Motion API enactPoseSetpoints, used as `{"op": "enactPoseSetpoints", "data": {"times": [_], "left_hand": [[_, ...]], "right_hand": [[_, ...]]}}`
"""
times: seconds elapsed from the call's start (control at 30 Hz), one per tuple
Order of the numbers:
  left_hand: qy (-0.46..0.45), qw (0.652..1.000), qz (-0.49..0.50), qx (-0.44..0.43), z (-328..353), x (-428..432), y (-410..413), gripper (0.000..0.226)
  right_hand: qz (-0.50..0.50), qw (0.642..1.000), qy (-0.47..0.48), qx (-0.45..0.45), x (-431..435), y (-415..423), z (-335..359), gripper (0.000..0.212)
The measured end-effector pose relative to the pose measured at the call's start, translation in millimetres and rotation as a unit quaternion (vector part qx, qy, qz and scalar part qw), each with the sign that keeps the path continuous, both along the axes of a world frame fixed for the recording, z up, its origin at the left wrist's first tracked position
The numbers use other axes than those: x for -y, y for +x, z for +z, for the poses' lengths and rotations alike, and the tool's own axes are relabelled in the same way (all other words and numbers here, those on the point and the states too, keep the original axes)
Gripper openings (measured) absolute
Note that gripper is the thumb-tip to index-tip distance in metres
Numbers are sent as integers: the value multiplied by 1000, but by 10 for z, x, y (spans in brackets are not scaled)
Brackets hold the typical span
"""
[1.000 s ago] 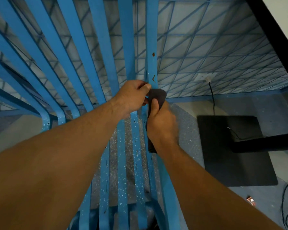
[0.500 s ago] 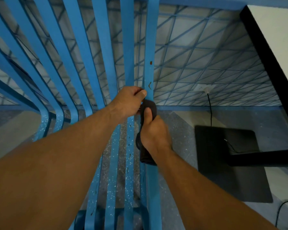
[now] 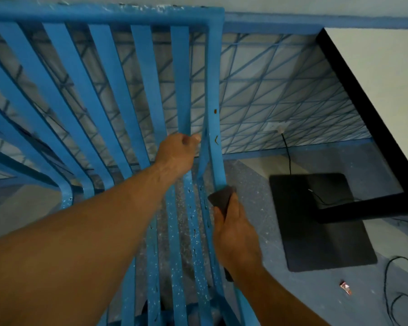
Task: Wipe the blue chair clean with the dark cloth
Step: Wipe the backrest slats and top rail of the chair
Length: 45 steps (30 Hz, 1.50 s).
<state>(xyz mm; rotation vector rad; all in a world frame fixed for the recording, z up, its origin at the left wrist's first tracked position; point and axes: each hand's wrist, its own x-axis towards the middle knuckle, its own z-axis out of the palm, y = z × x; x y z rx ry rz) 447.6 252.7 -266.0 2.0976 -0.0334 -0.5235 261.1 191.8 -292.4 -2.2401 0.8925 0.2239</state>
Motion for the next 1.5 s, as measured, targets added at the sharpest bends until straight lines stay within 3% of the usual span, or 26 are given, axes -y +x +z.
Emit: {"op": "enactPoseSetpoints", "data": {"times": [0.1,0.23,0.43,0.53,0.77,1.0,1.2,1.37,1.5], "left_hand": [[29,997,13,74,172,-19,153,48],[-22,986,39,163,364,98,360,38],[-89,982,55,155,449,256,696,31],[-52,985,42,159,425,267,771,27],[34,982,2,184,377,277,840,28],[38,979,3,198,353,281,854,24],[32,980,7,197,358,288,838,20],[37,980,2,194,360,290,838,20],[37,981,0,192,342,293,862,24]], "right_hand": [[-26,1000,2,-13,14,1,18,51],[-49,998,-7,-37,22,31,-7,47],[-9,999,-27,-33,26,20,7,49],[22,999,-36,-20,40,44,30,54],[-10,998,-3,59,193,620,-23,49],[1,977,-99,187,321,1338,5,67],[19,962,-49,267,398,1651,86,64],[-30,962,16,271,528,1917,237,42],[-63,958,56,275,600,2097,352,47]]}}
